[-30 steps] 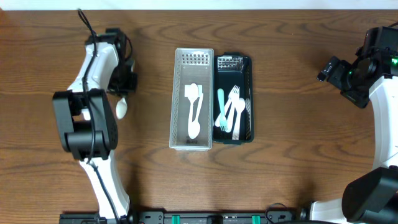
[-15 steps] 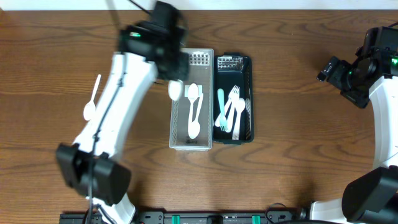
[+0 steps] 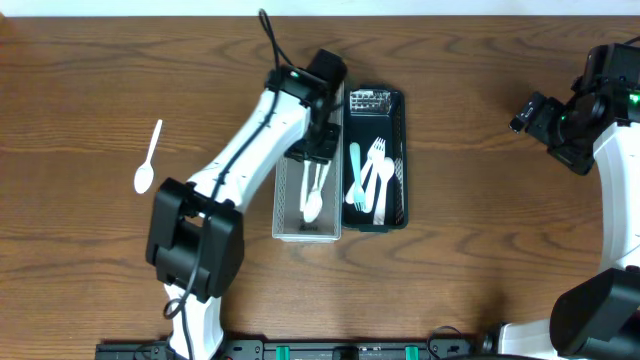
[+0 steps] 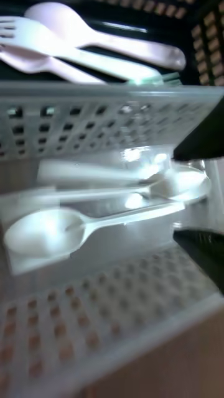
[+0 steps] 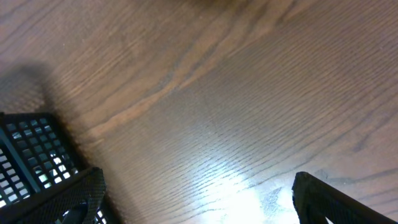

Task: Pack container
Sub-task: 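Release the third spoon into the silver tray, then grasp the last white spoon with the left gripper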

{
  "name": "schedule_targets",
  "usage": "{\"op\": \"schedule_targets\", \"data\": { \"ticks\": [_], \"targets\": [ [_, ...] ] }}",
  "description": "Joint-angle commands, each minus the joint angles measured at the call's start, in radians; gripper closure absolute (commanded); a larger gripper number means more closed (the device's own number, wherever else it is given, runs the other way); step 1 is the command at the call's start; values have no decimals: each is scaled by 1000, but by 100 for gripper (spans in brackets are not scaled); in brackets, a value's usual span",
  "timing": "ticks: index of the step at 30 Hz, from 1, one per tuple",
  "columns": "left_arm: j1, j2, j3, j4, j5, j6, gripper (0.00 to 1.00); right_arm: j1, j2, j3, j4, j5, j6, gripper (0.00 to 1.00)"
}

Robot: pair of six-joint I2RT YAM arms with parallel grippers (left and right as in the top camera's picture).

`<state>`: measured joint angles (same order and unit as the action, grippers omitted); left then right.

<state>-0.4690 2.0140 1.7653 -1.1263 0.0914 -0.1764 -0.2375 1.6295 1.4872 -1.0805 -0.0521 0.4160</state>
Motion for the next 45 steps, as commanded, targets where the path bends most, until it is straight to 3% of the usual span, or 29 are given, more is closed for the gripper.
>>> {"op": "schedule_targets", "data": {
  "ticks": [1,6,14,18,27,41,45],
  "targets": [
    [86,-119,76,-14,-98,74,49,-4,5,-5,-2,2,-6,1],
    [257,-204,77,-15,-247,134,32,-4,5,-5,-2,2,-6,1],
    [565,-124,58,2,-238,195,30,-4,5,-5,3,2,-6,1],
    [658,-27,58,9,-178,312,31,-4,5,-5,10,3,-6,1],
    [721,142,58,13,-174,577,36,-4,5,-5,14,29,-14,1],
    [777,300,58,93,-76,584,36,-4,5,-5,21,52,-14,1],
    [780,324,56,97,-76,584,41,-5,5,-5,19,52,-14,1]
  ]
}}
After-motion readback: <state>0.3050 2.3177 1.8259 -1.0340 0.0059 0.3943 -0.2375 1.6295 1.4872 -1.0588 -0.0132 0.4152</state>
